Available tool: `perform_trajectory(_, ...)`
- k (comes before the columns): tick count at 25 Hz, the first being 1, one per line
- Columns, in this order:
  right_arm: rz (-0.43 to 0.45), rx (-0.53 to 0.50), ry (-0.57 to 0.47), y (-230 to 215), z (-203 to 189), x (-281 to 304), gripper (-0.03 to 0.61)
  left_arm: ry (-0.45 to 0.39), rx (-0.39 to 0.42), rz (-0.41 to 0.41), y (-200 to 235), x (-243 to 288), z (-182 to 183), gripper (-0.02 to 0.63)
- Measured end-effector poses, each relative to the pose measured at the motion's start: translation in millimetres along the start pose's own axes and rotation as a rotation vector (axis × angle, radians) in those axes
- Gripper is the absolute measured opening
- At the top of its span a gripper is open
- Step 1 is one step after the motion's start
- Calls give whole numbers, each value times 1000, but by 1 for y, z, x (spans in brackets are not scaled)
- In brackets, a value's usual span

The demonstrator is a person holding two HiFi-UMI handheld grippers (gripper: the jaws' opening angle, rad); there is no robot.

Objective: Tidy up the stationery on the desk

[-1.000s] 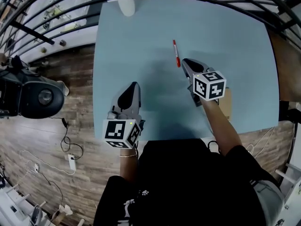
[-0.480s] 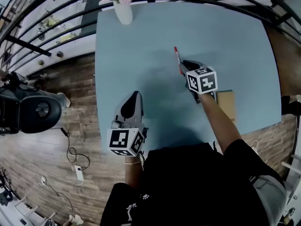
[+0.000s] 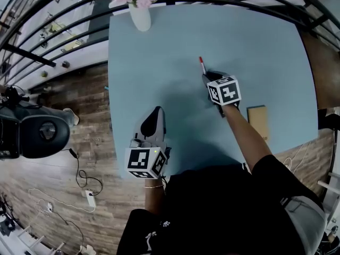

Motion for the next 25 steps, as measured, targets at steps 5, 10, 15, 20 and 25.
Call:
perform_trajectory(5, -7, -10, 20, 2, 1, 3, 86, -12, -27, 14, 7, -4, 1, -2)
perform_trajectory(10, -15, 6, 13, 2, 2, 2, 57, -17, -46, 35, 14, -6, 2, -2)
perform_trajectory(15, -14, 24, -1, 4, 3, -3, 55, -18, -45, 42, 16, -12, 1, -2)
perform_trajectory(20, -11, 44, -46, 6, 7, -17, 55, -23, -40, 38, 14, -15, 0, -2)
perform_trajectory(25, -8, 58, -91, 9, 8, -40, 55, -32, -35, 27, 4, -20, 0, -2)
Point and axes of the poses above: the fingertips, and each gripper's own axes: x forward along the fingers, y to its left, z out of its top, the point moved 9 cm from there along -x, backward along the fingers, and after that the axes turned 13 degrees about -x, right-handed, at the moved point
